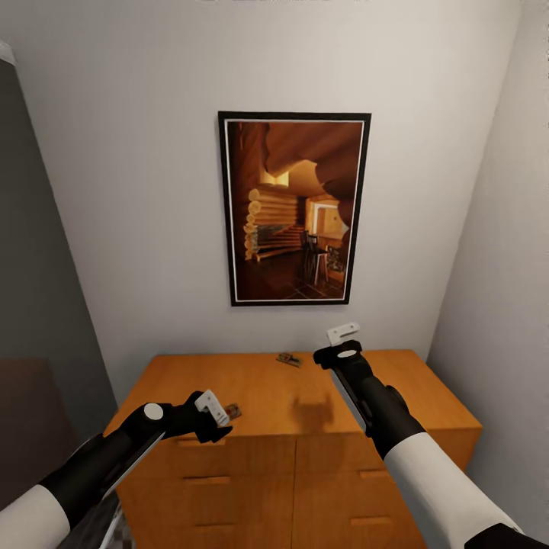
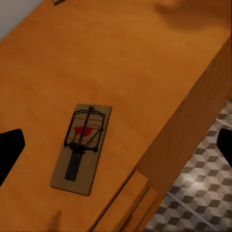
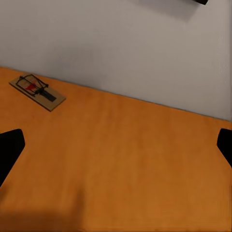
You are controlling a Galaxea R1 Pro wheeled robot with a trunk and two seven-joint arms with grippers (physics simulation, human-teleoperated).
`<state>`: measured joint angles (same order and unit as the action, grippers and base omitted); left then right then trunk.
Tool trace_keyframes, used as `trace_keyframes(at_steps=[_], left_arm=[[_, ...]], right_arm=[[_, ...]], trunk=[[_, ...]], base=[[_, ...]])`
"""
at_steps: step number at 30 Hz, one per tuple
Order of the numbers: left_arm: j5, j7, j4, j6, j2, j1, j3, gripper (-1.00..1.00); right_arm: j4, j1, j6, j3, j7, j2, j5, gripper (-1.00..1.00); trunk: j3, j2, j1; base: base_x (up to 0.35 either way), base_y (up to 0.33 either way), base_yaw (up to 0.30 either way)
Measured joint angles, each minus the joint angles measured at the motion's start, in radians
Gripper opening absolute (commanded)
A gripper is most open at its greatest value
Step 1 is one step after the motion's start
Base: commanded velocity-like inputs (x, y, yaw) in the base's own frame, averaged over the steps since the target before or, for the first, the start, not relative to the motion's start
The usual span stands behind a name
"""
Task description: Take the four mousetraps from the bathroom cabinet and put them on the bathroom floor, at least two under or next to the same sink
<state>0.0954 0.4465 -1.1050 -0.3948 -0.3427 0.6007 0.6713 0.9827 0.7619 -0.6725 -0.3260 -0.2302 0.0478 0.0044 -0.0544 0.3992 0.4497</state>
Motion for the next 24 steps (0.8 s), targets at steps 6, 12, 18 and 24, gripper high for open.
trace_keyframes(at_steps=[6, 12, 18, 24], left_arm=[[0.000, 0.000, 0.000, 0.000, 0.000, 0.000, 0.000, 1.00], [0.000, -0.001, 0.000, 0.000, 0.000, 0.000, -0.001, 1.00], [0.000, -0.001, 0.000, 0.001, 0.000, 0.000, 0.000, 1.00], [-0.001, -0.001, 0.000, 0.001, 0.000, 0.000, -0.001, 1.00]], right_arm=[[0.000, 0.000, 0.000, 0.000, 0.000, 0.000, 0.000, 1.00], [0.000, 0.000, 0.000, 0.000, 0.000, 0.000, 0.000, 1.00], [0.000, 0.000, 0.000, 0.000, 0.000, 0.000, 0.000, 1.00], [0.000, 0.000, 0.000, 0.000, 0.000, 0.000, 0.000, 1.00]], trunk=[[0.000, 0.000, 0.000], [0.000, 0.000, 0.000], [0.000, 0.000, 0.000], [0.000, 0.000, 0.000]], base=[[-0.040, 0.004, 0.000], [-0.009, 0.001, 0.000], [-0.002, 0.000, 0.000], [0.008, 0.002, 0.000]])
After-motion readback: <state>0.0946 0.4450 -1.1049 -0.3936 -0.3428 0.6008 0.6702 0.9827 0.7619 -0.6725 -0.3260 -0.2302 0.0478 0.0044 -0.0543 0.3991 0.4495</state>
